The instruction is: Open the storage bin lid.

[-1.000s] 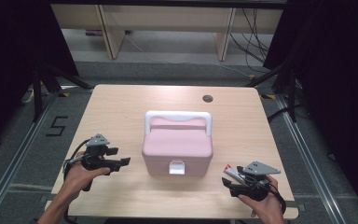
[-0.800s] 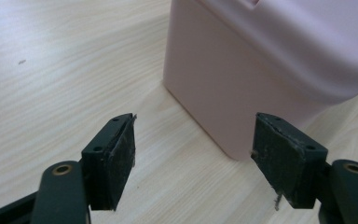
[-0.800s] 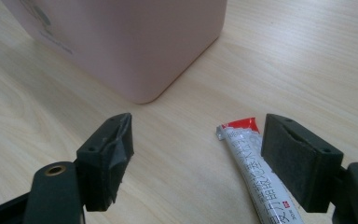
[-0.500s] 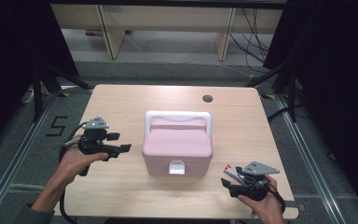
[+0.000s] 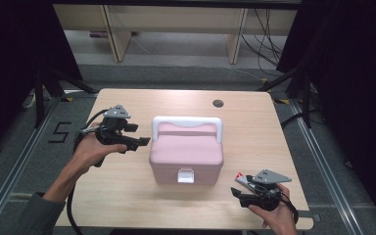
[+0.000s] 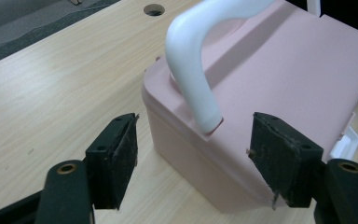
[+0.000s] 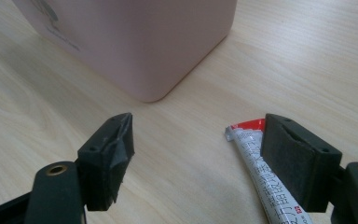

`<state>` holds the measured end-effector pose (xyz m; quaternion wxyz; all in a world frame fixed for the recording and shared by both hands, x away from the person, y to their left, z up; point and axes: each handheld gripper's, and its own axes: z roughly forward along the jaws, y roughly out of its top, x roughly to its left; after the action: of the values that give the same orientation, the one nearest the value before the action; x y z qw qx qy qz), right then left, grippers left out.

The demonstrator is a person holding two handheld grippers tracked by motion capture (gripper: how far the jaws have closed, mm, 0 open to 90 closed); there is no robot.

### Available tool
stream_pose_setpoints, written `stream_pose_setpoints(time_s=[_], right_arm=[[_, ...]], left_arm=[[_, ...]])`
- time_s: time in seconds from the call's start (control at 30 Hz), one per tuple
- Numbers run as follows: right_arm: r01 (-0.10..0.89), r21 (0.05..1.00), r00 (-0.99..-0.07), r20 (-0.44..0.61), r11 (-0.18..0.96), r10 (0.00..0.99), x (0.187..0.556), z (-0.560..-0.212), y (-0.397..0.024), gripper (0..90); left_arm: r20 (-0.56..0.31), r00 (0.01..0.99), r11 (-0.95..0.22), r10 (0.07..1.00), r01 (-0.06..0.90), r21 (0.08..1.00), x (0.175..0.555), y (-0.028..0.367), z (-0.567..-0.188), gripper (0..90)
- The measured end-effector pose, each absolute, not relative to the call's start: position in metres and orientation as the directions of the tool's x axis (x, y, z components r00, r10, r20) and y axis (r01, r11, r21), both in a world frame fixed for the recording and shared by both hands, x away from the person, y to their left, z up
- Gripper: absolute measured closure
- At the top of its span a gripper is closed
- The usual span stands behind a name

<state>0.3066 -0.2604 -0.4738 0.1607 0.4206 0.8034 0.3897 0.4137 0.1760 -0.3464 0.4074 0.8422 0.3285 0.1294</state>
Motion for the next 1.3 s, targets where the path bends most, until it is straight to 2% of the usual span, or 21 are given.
stream_pose_setpoints(time_s=[0.33,0.7,0.93,1.0,1.3], right_arm=[[0.537,0.765,-0.604,0.054,0.356,0.795,0.309,-0.474,-0.262,26.9],[0.534,0.765,-0.606,0.048,0.361,0.794,0.309,-0.474,-0.262,27.1],[0.555,0.761,-0.595,0.082,0.336,0.799,0.308,-0.474,-0.262,27.3],[0.534,0.767,-0.609,0.058,0.355,0.791,0.31,-0.474,-0.263,27.4],[0.55,0.767,-0.599,0.084,0.332,0.796,0.308,-0.473,-0.263,27.5]], left_arm=[[-0.035,0.765,-0.487,0.643,0.444,0.752,0.43,0.163,-0.338,31.5],[0.012,0.817,-0.582,0.577,0.401,0.707,0.449,0.147,-0.329,32.8],[0.059,0.871,-0.7,0.488,0.35,0.622,0.463,0.132,-0.314,35.8],[0.066,0.877,-0.719,0.477,0.346,0.602,0.467,0.128,-0.311,36.7],[0.072,0.902,-0.767,0.427,0.319,0.557,0.482,0.112,-0.31,41.6]])
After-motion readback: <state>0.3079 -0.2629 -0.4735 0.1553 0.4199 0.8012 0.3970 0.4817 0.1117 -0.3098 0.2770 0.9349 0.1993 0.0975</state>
